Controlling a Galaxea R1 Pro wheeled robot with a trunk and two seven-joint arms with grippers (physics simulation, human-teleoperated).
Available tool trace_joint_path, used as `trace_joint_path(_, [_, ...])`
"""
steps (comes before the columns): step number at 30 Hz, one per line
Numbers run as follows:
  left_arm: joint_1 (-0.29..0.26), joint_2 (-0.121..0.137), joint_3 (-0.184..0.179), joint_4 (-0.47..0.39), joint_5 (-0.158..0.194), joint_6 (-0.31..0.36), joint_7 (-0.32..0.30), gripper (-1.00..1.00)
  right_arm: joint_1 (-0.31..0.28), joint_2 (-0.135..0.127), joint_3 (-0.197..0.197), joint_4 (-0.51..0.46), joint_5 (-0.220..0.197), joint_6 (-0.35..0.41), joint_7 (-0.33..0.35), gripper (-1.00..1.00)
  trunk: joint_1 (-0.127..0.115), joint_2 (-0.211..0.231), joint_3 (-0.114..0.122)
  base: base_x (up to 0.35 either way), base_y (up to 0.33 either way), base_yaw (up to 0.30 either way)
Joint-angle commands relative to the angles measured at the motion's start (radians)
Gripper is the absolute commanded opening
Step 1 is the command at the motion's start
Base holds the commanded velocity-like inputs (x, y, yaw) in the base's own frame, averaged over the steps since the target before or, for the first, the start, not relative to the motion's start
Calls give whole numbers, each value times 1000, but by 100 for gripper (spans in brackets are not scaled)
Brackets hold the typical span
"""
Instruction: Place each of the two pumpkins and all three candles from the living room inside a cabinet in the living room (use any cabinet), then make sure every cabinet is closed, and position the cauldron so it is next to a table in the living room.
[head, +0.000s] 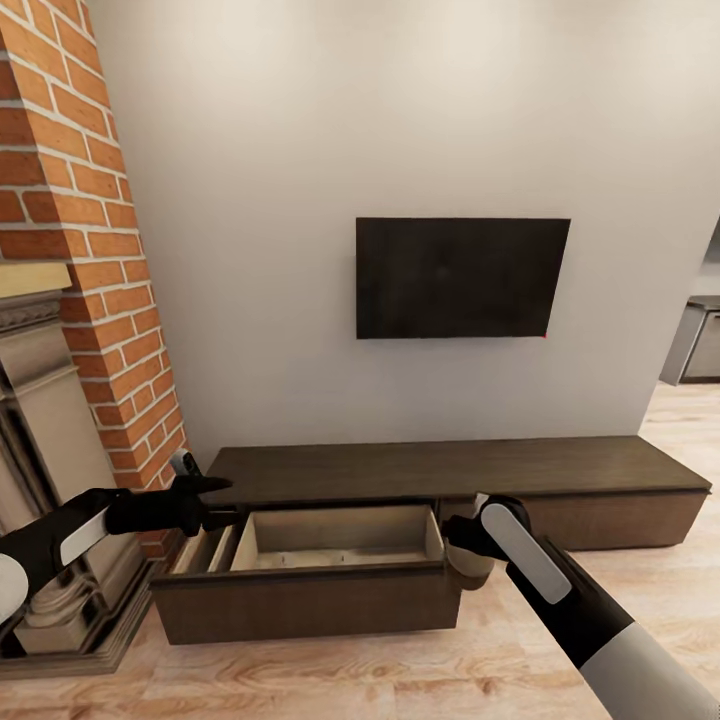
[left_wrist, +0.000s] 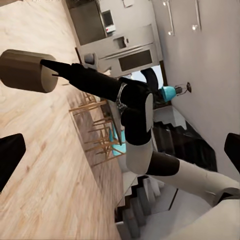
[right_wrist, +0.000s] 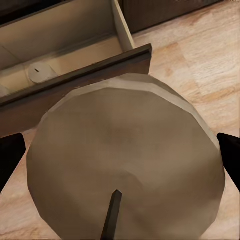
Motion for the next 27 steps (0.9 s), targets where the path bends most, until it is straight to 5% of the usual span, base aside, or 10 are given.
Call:
trace_joint_path(1, [-2,1,-7,0,2,11,-8,100,-1,3,3,1,-6,3,-9,-100,1,-1,-1,328,0,0])
trace_joint_path(6, [-2,0,-7,1,1,11,-8,100,-2,42,2,62,-6,1,-8,-100,1,-1,-1,333,0,0])
trace_joint_path(11, [-2,-1,-7,1,1,11,-8,100,-2,127,3,109,18,1,35,-100,1,-1,-1,335,0,0])
trace_joint_path(27, [-1,-1,-8,1,2,11,-8,100,-3,149,3,158,46,-1,51,-100,1,-1,-1,335,0,0])
